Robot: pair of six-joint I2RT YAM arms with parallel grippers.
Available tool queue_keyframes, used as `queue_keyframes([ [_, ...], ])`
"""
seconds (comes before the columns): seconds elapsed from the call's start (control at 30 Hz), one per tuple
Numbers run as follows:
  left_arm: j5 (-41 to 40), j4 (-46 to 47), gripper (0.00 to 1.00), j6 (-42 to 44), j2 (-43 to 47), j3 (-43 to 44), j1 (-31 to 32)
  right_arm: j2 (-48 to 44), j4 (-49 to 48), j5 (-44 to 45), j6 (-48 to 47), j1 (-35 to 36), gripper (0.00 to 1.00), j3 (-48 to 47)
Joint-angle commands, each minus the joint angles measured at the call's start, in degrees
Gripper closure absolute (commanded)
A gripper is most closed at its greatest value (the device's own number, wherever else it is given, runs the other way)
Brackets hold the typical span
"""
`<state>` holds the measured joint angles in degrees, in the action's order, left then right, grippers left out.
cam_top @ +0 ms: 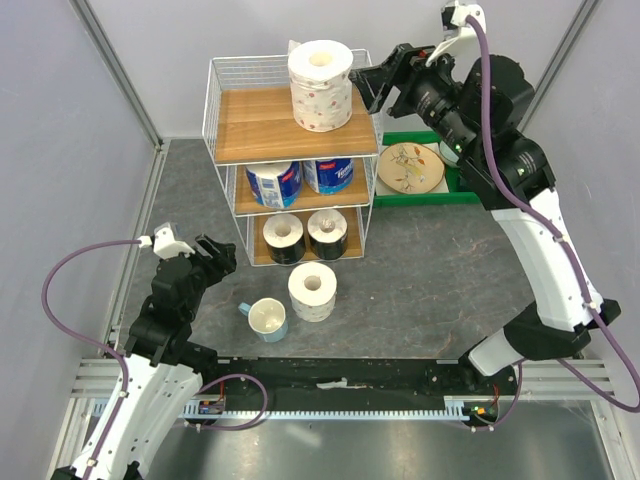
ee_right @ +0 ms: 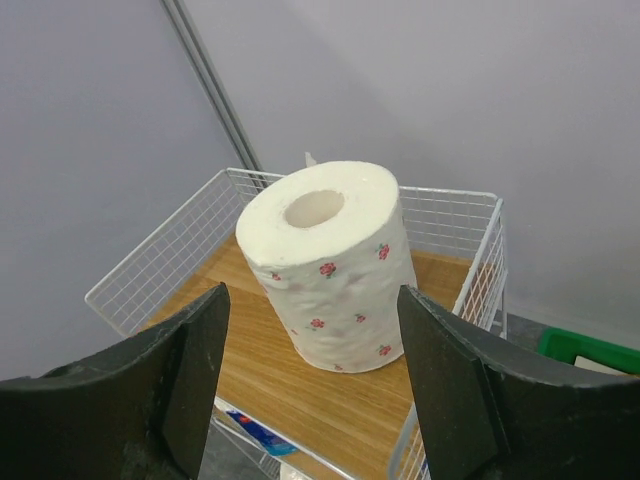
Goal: Place and organize the paper towels onto the shelf
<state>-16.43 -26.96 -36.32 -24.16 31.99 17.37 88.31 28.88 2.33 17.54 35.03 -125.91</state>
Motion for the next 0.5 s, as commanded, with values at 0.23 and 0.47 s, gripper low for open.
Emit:
queue_keyframes([
  [0.23, 0.60, 0.94, 0.23, -0.60, -0.18, 1.23, -0.23, -16.40, -1.82, -12.59, 6.88, 0.04, 0.24, 20.24],
  [0.47, 3.84, 2.09, 0.22, -0.34, -1.15, 2.99, -0.23, -29.76, 1.61, -12.45, 12.86, 0.66, 0.25, 45.81],
])
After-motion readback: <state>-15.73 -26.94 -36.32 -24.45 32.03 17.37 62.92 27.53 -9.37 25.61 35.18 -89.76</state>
